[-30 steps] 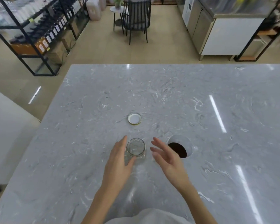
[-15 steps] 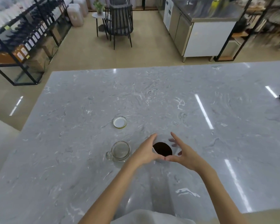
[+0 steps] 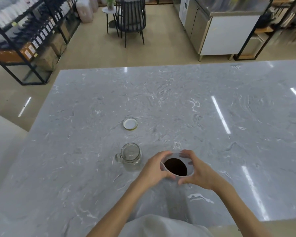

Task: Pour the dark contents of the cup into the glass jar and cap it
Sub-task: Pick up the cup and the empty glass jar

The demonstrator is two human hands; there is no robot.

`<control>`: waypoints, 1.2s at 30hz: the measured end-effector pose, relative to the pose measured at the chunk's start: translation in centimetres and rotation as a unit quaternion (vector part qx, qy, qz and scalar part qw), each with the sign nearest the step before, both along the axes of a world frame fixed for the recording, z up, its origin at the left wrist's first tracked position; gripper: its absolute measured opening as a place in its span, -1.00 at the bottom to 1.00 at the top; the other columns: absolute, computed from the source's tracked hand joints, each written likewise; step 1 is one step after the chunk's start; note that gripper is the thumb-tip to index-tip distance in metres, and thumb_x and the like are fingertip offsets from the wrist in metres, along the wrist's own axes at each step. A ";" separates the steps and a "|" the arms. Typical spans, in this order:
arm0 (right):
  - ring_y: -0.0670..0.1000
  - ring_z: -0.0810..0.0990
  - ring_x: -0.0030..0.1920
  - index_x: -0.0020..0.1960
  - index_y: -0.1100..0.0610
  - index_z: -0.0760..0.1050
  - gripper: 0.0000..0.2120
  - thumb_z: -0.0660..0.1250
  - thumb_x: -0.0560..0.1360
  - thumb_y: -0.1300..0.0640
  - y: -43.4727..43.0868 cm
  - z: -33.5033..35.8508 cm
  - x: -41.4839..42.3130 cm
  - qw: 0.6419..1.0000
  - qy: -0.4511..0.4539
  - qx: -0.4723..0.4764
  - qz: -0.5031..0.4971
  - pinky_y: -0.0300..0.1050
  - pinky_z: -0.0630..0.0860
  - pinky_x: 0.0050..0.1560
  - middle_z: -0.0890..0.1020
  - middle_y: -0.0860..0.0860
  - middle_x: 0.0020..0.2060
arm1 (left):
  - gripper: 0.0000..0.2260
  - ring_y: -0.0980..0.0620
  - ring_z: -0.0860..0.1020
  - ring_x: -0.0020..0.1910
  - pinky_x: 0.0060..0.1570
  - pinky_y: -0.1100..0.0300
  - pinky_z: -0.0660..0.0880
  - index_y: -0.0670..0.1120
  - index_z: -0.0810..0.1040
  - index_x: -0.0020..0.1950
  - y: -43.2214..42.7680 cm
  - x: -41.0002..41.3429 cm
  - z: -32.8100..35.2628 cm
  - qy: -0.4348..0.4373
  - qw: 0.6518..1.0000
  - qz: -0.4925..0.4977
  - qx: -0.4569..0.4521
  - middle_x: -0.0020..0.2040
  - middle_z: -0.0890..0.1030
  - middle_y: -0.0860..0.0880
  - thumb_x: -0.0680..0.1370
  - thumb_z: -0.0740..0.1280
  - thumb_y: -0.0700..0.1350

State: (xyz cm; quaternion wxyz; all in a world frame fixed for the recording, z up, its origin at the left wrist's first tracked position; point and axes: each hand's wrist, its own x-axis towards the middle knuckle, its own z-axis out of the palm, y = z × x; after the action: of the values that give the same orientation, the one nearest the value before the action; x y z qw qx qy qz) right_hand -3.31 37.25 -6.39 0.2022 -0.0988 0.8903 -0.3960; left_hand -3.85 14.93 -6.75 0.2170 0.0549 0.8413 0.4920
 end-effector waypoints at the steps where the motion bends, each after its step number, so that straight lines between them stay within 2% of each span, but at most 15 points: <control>1: -0.36 0.41 0.27 0.40 -0.34 0.13 0.01 0.57 0.09 -0.45 -0.3 0.2 0.2 1.000 0.003 -0.001 0.001 -0.33 0.40 0.20 0.43 -0.37 0.27 | -0.25 0.27 0.52 -0.18 -0.12 0.56 0.43 0.11 0.45 0.47 0.0 0.1 0.2 0.002 1.000 -0.002 -0.004 0.34 0.55 0.15 0.33 0.65 -0.14; 3: -0.36 0.45 0.27 0.39 -0.31 0.21 -0.07 0.54 0.14 -0.46 -0.9 0.4 0.4 1.000 0.025 0.001 -0.009 -0.32 0.43 0.16 0.50 -0.38 0.24 | -0.23 0.25 0.51 -0.12 -0.05 0.53 0.43 0.08 0.40 0.52 0.0 0.3 0.7 0.006 1.000 -0.005 -0.013 0.42 0.52 0.11 0.37 0.63 -0.14; 5: -0.39 0.47 0.22 0.35 -0.28 0.26 -0.14 0.50 0.16 -0.48 -1.2 0.8 0.5 0.999 0.040 0.005 -0.013 -0.31 0.43 0.16 0.53 -0.39 0.20 | -0.17 0.11 0.54 0.17 0.22 0.36 0.42 0.05 0.26 0.61 -0.2 1.1 1.1 -0.002 1.000 -0.006 -0.016 0.53 0.41 0.07 0.43 0.60 -0.13; 7: -0.47 0.50 0.07 0.34 -0.28 0.26 -0.15 0.47 0.16 -0.50 -1.4 1.0 0.6 0.999 0.041 0.013 -0.007 -0.32 0.43 0.06 0.52 -0.40 0.18 | -0.12 0.07 0.36 0.49 0.43 0.24 0.29 0.05 0.06 0.67 -0.9 2.6 1.6 0.000 1.000 -0.012 -0.019 0.57 0.30 0.07 0.51 0.54 -0.12; 8: -0.48 0.51 -0.04 0.34 -0.27 0.25 -0.15 0.46 0.16 -0.50 -1.5 1.0 0.7 0.999 0.041 0.015 -0.006 -0.32 0.42 0.00 0.52 -0.39 0.18 | -0.14 0.10 0.31 0.51 0.44 0.24 0.27 0.07 0.03 0.67 -1.6 3.7 1.6 0.029 0.999 -0.007 -0.040 0.51 0.31 0.10 0.54 0.51 -0.08; 11: -0.50 0.50 -0.20 0.36 -0.20 0.25 -0.13 0.47 0.18 -0.45 -1.4 0.8 1.2 0.999 0.047 0.021 -0.006 -0.38 0.38 -0.05 0.47 -0.38 0.19 | -0.51 0.17 0.46 0.16 0.20 0.23 0.48 0.10 0.38 0.46 -5.2 6.5 1.9 0.252 0.958 0.096 -0.098 0.11 0.40 0.24 0.57 0.43 0.00; 13: -0.51 0.49 -0.20 0.36 -0.17 0.24 -0.13 0.48 0.18 -0.45 -1.4 0.6 1.3 0.999 0.047 0.024 -0.007 -0.44 0.35 -0.05 0.46 -0.38 0.20 | -0.62 0.15 0.40 0.00 0.10 0.32 0.39 0.05 0.46 0.32 -8.4 7.2 1.3 0.355 0.910 0.190 -0.098 -0.01 0.37 0.24 0.53 0.40 0.07; 14: -0.50 0.50 -0.20 0.35 -0.17 0.24 -0.14 0.48 0.18 -0.44 -1.4 0.5 1.3 0.999 0.046 0.026 -0.008 -0.44 0.36 -0.05 0.48 -0.35 0.21 | -0.53 0.13 0.39 0.05 0.14 0.30 0.35 0.03 0.44 0.35 -10.1 7.0 0.8 0.348 0.905 0.224 -0.100 0.05 0.38 0.22 0.49 0.45 0.09; 16: -0.48 0.51 -0.21 0.33 -0.19 0.23 -0.16 0.50 0.19 -0.42 -1.4 0.3 1.1 0.998 0.047 0.030 -0.012 -0.41 0.38 -0.05 0.51 -0.30 0.22 | -0.14 0.02 0.35 0.32 0.36 0.15 0.27 0.02 0.28 0.53 -13.2 5.5 -0.5 0.219 0.941 0.240 -0.088 0.32 0.37 0.10 0.35 0.65 0.08; 17: -0.47 0.52 -0.21 0.33 -0.20 0.23 -0.16 0.50 0.19 -0.42 -1.4 0.3 1.1 0.998 0.046 0.031 -0.014 -0.36 0.41 -0.05 0.52 -0.29 0.23 | 0.05 0.02 0.27 0.46 0.45 0.09 0.21 0.08 0.15 0.60 -14.4 4.7 -1.1 0.141 0.963 0.217 -0.071 0.47 0.30 0.03 0.27 0.69 0.10; 19: -0.46 0.55 -0.05 0.34 -0.21 0.23 -0.17 0.51 0.20 -0.42 -1.5 0.0 1.0 0.999 0.045 0.021 -0.016 -0.24 0.52 0.02 0.51 -0.29 0.27 | 0.18 0.15 0.14 0.57 0.52 0.11 0.12 0.29 -0.02 0.59 -15.5 3.0 -1.6 0.064 0.987 0.149 -0.017 0.61 0.14 0.10 0.17 0.66 0.24; 22: -0.34 0.46 0.29 0.29 -0.17 0.28 -0.25 0.57 0.25 -0.31 -1.5 -0.5 1.1 0.999 0.046 -0.004 -0.016 -0.05 0.54 0.24 0.50 -0.30 0.31 | 0.07 0.30 0.19 0.56 0.49 0.26 0.15 0.52 0.07 0.47 -15.1 0.5 -2.2 0.049 0.994 0.092 0.042 0.57 0.21 0.34 0.13 0.65 0.34; 26: -0.31 0.46 0.32 0.37 -0.18 0.31 -0.24 0.58 0.29 -0.24 -1.4 -0.4 1.1 0.998 0.043 -0.031 -0.017 -0.05 0.46 0.36 0.52 -0.32 0.30 | -0.15 0.42 0.44 0.33 0.23 0.51 0.34 0.55 0.33 0.30 -13.7 -1.1 -3.2 0.068 0.994 0.079 0.029 0.31 0.48 0.44 0.09 0.64 0.37; 32: -0.26 0.44 0.36 0.44 -0.30 0.31 -0.21 0.60 0.31 -0.18 -1.6 -0.3 1.4 0.997 0.033 -0.066 -0.021 -0.03 0.40 0.40 0.49 -0.32 0.34 | -0.19 0.16 0.53 0.28 0.22 0.21 0.45 0.47 0.35 0.27 -13.0 -1.5 -4.0 0.086 0.991 0.098 0.014 0.30 0.55 0.13 0.14 0.69 0.24; 36: -0.22 0.44 0.37 0.41 -0.32 0.34 -0.18 0.61 0.24 -0.26 -1.5 -0.5 1.2 0.997 0.022 -0.077 -0.019 0.00 0.39 0.40 0.50 -0.31 0.34 | -0.19 0.32 0.51 0.27 0.22 0.37 0.38 0.43 0.31 0.29 -12.8 -1.6 -3.5 0.088 0.993 0.077 -0.001 0.25 0.52 0.34 0.16 0.67 0.30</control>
State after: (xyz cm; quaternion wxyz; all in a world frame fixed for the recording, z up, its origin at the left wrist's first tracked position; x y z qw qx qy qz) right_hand -2.10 35.76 -6.87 0.1667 -0.1059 0.8633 -0.4645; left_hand -5.43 2.10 -10.28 0.1040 0.0323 0.8595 0.4995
